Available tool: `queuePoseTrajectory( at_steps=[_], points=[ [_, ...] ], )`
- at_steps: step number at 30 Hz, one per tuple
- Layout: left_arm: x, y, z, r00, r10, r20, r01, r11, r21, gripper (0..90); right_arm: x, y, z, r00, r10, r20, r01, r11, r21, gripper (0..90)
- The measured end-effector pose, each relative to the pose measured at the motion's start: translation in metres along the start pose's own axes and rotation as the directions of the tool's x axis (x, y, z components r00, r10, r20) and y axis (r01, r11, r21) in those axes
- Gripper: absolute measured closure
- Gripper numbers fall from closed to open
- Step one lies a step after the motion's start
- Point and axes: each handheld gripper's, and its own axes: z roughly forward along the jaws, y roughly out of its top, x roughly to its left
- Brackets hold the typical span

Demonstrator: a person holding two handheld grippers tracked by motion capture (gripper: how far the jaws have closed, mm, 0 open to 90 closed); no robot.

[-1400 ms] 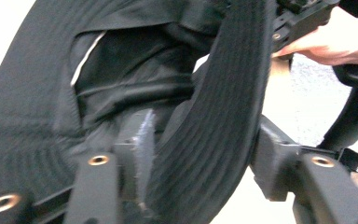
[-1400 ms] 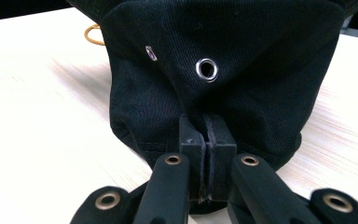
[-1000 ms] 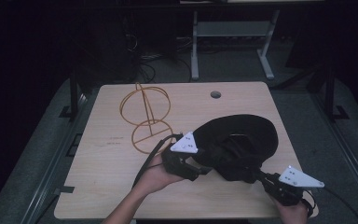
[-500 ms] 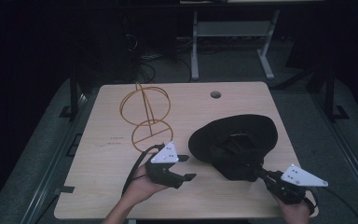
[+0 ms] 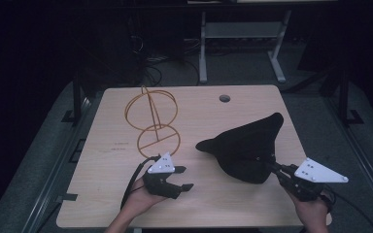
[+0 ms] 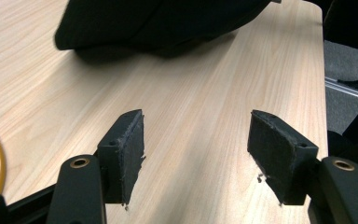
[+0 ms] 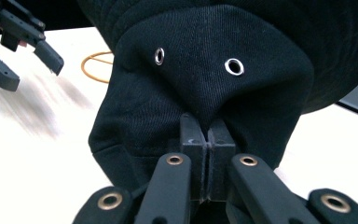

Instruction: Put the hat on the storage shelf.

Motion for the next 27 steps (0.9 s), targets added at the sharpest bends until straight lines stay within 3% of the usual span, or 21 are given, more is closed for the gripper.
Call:
queuePoseTrajectory(
  at_steps=[11, 23, 27],
  points=[
    [0.001, -0.005, 0.000, 0.9994, 0.005, -0.033, -0.005, 1.0000, 0.003, 34.4, -0.008, 0.034, -0.008, 0.9990, -0.044, 0.007, 0.045, 0.9983, -0.038, 88.1],
    [0.005, -0.007, 0.001, 0.9981, 0.010, -0.061, -0.011, 0.9999, -0.009, 34.2, -0.013, 0.074, -0.003, 0.9977, -0.067, -0.011, 0.065, 0.9943, -0.084, 88.1],
    [0.006, -0.009, 0.001, 0.9983, -0.002, -0.059, 0.001, 0.9998, -0.018, 34.2, -0.012, 0.090, 0.002, 0.9951, -0.097, -0.018, 0.095, 0.9918, -0.086, 88.2]
  ],
)
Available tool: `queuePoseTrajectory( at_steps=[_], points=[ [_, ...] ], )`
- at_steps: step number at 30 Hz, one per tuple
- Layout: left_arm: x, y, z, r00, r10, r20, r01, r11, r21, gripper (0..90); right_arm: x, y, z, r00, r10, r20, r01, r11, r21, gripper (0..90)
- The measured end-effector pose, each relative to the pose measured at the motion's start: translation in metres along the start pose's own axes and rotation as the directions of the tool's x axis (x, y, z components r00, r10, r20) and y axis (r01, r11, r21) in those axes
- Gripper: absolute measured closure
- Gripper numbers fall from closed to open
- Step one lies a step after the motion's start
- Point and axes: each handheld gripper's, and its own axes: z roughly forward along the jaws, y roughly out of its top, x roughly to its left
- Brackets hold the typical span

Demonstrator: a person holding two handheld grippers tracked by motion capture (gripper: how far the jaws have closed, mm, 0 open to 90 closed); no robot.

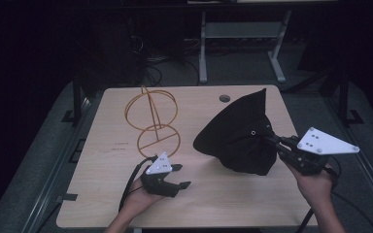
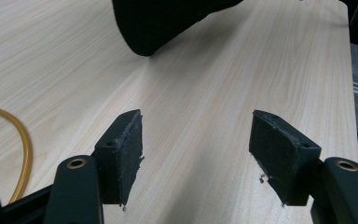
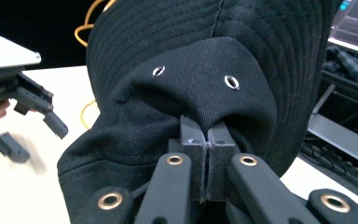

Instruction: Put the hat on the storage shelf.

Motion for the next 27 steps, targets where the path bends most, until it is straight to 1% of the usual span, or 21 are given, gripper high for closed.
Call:
queuePoseTrajectory(
  at_steps=[1, 2, 3, 4, 7, 9, 10, 11, 14, 15, 16, 18, 19, 20, 21, 24, 27],
  points=[
    [0.000, -0.001, 0.001, 0.9999, -0.009, 0.006, 0.009, 0.9999, -0.007, 34.2, -0.001, 0.008, 0.004, 1.0000, -0.008, -0.004, 0.008, 0.9999, -0.006, 88.3],
    [0.000, -0.001, 0.001, 0.9999, -0.009, 0.006, 0.009, 0.9999, -0.007, 34.2, -0.001, 0.008, 0.004, 1.0000, -0.008, -0.004, 0.008, 0.9999, -0.006, 88.3],
    [-0.001, 0.000, 0.000, 1.0000, -0.001, 0.006, 0.001, 1.0000, 0.001, 34.2, -0.002, 0.015, 0.008, 0.9999, -0.008, -0.015, 0.007, 0.9999, -0.013, 88.3],
    [-0.001, 0.000, 0.000, 1.0000, -0.001, 0.006, 0.001, 1.0000, 0.001, 34.2, -0.002, 0.015, 0.008, 0.9999, -0.008, -0.015, 0.007, 0.9999, -0.013, 88.3],
    [0.000, -0.001, 0.000, 0.9999, -0.010, 0.007, 0.010, 0.9999, -0.007, 34.2, -0.003, 0.024, 0.013, 0.9995, -0.014, -0.027, 0.014, 0.9998, -0.016, 88.3],
    [0.000, -0.001, 0.000, 0.9999, -0.008, 0.007, 0.008, 1.0000, -0.005, 34.2, -0.002, 0.032, 0.017, 0.9993, -0.016, -0.034, 0.015, 0.9998, -0.016, 88.2],
    [0.000, -0.001, 0.000, 1.0000, -0.008, 0.006, 0.008, 1.0000, -0.003, 34.2, -0.002, 0.032, 0.017, 0.9993, -0.016, -0.034, 0.015, 0.9998, -0.016, 88.2],
    [-0.001, -0.001, 0.001, 0.9999, -0.007, 0.009, 0.007, 1.0000, 0.003, 34.2, -0.003, 0.038, 0.020, 0.9989, -0.026, -0.040, 0.025, 0.9996, -0.015, 88.2],
    [-0.001, -0.001, 0.001, 0.9999, -0.004, 0.010, 0.004, 1.0000, 0.004, 33.8, -0.003, 0.042, 0.022, 0.9986, -0.025, -0.046, 0.025, 0.9996, -0.016, 88.2],
    [-0.001, -0.001, 0.001, 0.9999, -0.004, 0.009, 0.004, 1.0000, 0.002, 33.7, -0.004, 0.048, 0.024, 0.9982, -0.024, -0.054, 0.023, 0.9995, -0.022, 88.2],
    [-0.001, -0.001, 0.001, 0.9999, -0.004, 0.009, 0.004, 1.0000, 0.002, 33.6, -0.004, 0.048, 0.024, 0.9982, -0.024, -0.054, 0.023, 0.9995, -0.022, 88.2],
    [-0.001, -0.001, 0.001, 0.9998, -0.014, 0.015, 0.014, 0.9999, -0.004, 33.5, -0.005, 0.053, 0.026, 0.9978, -0.027, -0.061, 0.025, 0.9993, -0.029, 88.2],
    [-0.001, -0.001, 0.001, 0.9997, -0.014, 0.018, 0.014, 0.9999, -0.006, 33.2, -0.006, 0.058, 0.028, 0.9974, -0.020, -0.070, 0.018, 0.9995, -0.027, 88.2],
    [-0.001, -0.001, 0.001, 0.9997, -0.014, 0.018, 0.014, 0.9999, -0.006, 33.1, -0.007, 0.060, 0.030, 0.9971, -0.024, -0.072, 0.022, 0.9994, -0.028, 88.2],
    [-0.002, -0.001, 0.002, 0.9998, -0.013, 0.017, 0.014, 0.9999, -0.005, 33.1, -0.007, 0.060, 0.030, 0.9971, -0.024, -0.072, 0.022, 0.9994, -0.028, 88.2],
    [-0.002, -0.001, 0.001, 0.9999, -0.008, 0.014, 0.008, 1.0000, -0.001, 33.0, -0.009, 0.067, 0.035, 0.9966, -0.018, -0.080, 0.016, 0.9995, -0.029, 88.2],
    [-0.002, -0.001, 0.001, 0.9999, 0.004, 0.013, -0.004, 1.0000, 0.008, 32.9, -0.009, 0.078, 0.041, 0.9952, -0.030, -0.093, 0.026, 0.9989, -0.038, 88.2]
  ],
)
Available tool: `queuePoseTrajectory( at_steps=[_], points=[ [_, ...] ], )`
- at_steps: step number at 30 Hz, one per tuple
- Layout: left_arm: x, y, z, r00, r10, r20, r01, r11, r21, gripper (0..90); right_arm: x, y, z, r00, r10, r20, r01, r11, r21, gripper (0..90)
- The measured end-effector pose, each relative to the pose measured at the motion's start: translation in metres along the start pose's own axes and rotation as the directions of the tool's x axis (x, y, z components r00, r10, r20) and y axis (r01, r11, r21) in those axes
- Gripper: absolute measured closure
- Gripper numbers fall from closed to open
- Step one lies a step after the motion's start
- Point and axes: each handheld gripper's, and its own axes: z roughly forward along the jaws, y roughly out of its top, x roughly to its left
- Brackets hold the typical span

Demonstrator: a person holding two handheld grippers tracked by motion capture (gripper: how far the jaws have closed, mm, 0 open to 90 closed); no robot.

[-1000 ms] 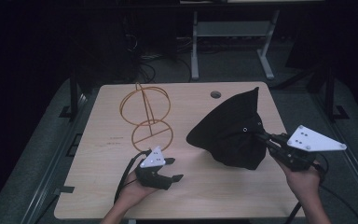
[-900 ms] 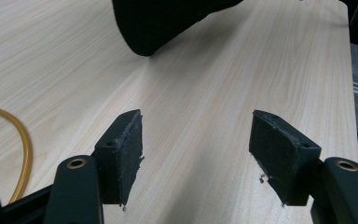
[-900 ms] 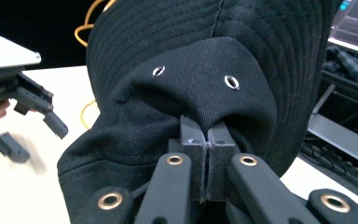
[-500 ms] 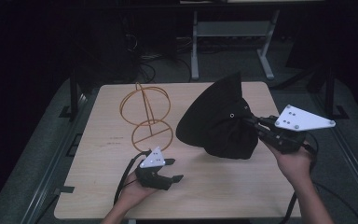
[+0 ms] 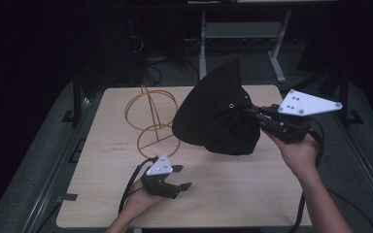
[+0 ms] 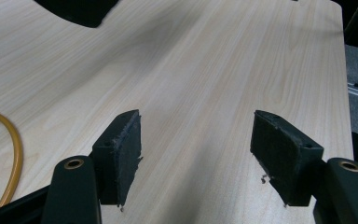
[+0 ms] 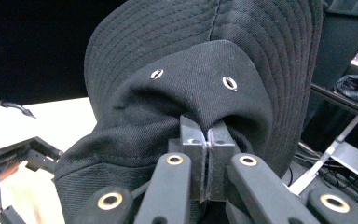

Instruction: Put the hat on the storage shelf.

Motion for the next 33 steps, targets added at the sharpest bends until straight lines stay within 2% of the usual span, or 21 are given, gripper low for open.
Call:
queuePoseTrajectory(
  at_steps=[6, 11, 12, 13, 16, 18, 20, 21, 22, 24, 28, 33],
  points=[
    [-0.001, 0.000, 0.001, 0.9999, 0.011, 0.000, -0.011, 0.9999, 0.004, 32.9, 0.000, 0.014, 0.009, 0.9997, -0.001, -0.023, 0.001, 0.9999, -0.015, 88.2],
    [-0.002, 0.000, 0.002, 0.9997, 0.025, 0.002, -0.025, 0.9997, 0.006, 32.8, 0.000, 0.031, 0.019, 0.9986, -0.015, -0.051, 0.014, 0.9995, -0.027, 88.2],
    [-0.001, 0.000, 0.003, 0.9997, 0.023, 0.001, -0.023, 0.9997, 0.000, 32.4, 0.000, 0.040, 0.025, 0.9974, -0.017, -0.070, 0.016, 0.9996, -0.025, 88.1],
    [-0.001, -0.001, 0.004, 0.9998, 0.022, -0.001, -0.022, 0.9998, -0.003, 32.4, 0.000, 0.040, 0.025, 0.9974, -0.017, -0.070, 0.016, 0.9996, -0.025, 88.1],
    [-0.001, -0.001, 0.003, 0.9999, 0.014, 0.000, -0.014, 0.9999, -0.005, 32.3, 0.001, 0.051, 0.040, 0.9952, -0.022, -0.095, 0.020, 0.9996, -0.018, 88.1],
    [-0.001, -0.001, 0.002, 0.9999, 0.014, 0.000, -0.014, 0.9999, -0.007, 32.3, 0.001, 0.053, 0.043, 0.9948, -0.022, -0.099, 0.021, 0.9996, -0.020, 88.1],
    [-0.002, -0.001, 0.003, 0.9999, 0.015, -0.001, -0.015, 0.9998, -0.016, 32.3, 0.000, 0.059, 0.059, 0.9919, -0.013, -0.126, 0.011, 0.9998, -0.017, 88.1],
    [-0.002, -0.001, 0.003, 0.9999, 0.015, -0.001, -0.015, 0.9998, -0.016, 32.3, 0.000, 0.059, 0.059, 0.9919, -0.013, -0.126, 0.011, 0.9998, -0.017, 88.1],
    [-0.003, 0.000, 0.002, 0.9995, 0.031, -0.007, -0.031, 0.9995, -0.012, 32.3, 0.000, 0.061, 0.063, 0.9912, -0.007, -0.132, 0.006, 0.9999, -0.014, 88.1],
    [-0.004, 0.000, 0.003, 0.9992, 0.039, -0.008, -0.039, 0.9991, -0.017, 32.3, -0.001, 0.064, 0.073, 0.9896, -0.002, -0.144, 0.001, 1.0000, -0.005, 88.1],
    [-0.007, 0.001, 0.006, 0.9993, 0.037, -0.002, -0.037, 0.9990, -0.026, 32.3, -0.002, 0.074, 0.097, 0.9838, 0.014, -0.179, -0.013, 0.9999, 0.006, 88.1],
    [-0.007, 0.002, 0.006, 0.9984, 0.057, -0.007, -0.057, 0.9983, -0.013, 32.3, -0.002, 0.080, 0.113, 0.9802, 0.023, -0.197, -0.020, 0.9997, 0.015, 88.1]
  ],
)
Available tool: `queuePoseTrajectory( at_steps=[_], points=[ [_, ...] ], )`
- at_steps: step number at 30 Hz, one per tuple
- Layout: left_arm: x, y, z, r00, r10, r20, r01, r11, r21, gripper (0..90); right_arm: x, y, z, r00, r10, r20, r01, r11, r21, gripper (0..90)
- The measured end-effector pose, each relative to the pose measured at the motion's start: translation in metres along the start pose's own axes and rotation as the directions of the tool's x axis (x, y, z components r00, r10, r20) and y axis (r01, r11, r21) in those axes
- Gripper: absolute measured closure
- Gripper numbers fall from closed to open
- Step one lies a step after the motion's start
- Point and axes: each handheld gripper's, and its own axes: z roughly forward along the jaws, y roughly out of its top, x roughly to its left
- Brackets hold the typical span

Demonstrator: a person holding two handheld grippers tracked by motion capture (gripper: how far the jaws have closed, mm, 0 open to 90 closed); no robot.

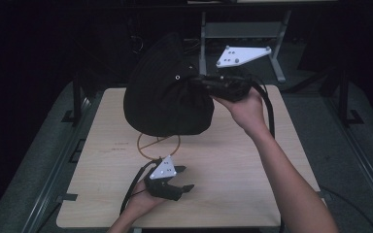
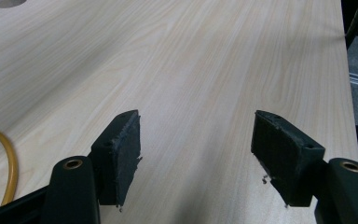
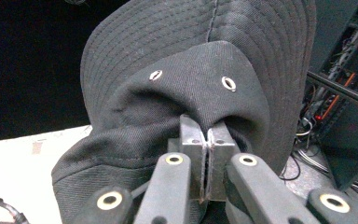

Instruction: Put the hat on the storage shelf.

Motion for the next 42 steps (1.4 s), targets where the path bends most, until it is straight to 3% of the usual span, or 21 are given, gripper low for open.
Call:
queuePoseTrajectory(
  at_steps=[7, 22, 29, 37, 42],
  points=[
    [0.001, 0.001, -0.001, 1.0000, -0.001, 0.001, 0.001, 1.0000, -0.008, 32.3, -0.004, 0.013, 0.029, 0.9994, 0.002, -0.034, -0.001, 0.9999, 0.014, 88.1],
    [0.000, 0.003, 0.002, 0.9999, -0.002, 0.012, 0.002, 0.9999, -0.011, 32.3, -0.010, 0.033, 0.076, 0.9988, 0.025, -0.042, -0.023, 0.9990, 0.038, 88.0],
    [-0.004, 0.007, 0.004, 0.9993, 0.036, 0.014, -0.036, 0.9994, -0.001, 32.3, -0.012, 0.039, 0.098, 0.9990, 0.032, -0.033, -0.029, 0.9959, 0.086, 87.9],
    [-0.003, 0.007, 0.002, 0.9992, 0.037, 0.011, -0.037, 0.9993, -0.001, 32.4, -0.012, 0.048, 0.127, 0.9985, 0.042, -0.034, -0.037, 0.9900, 0.136, 87.8],
    [-0.004, 0.007, 0.002, 0.9990, 0.043, 0.013, -0.043, 0.9990, -0.008, 32.3, -0.013, 0.049, 0.146, 0.9979, 0.050, -0.041, -0.041, 0.9812, 0.189, 87.5]
  ],
)
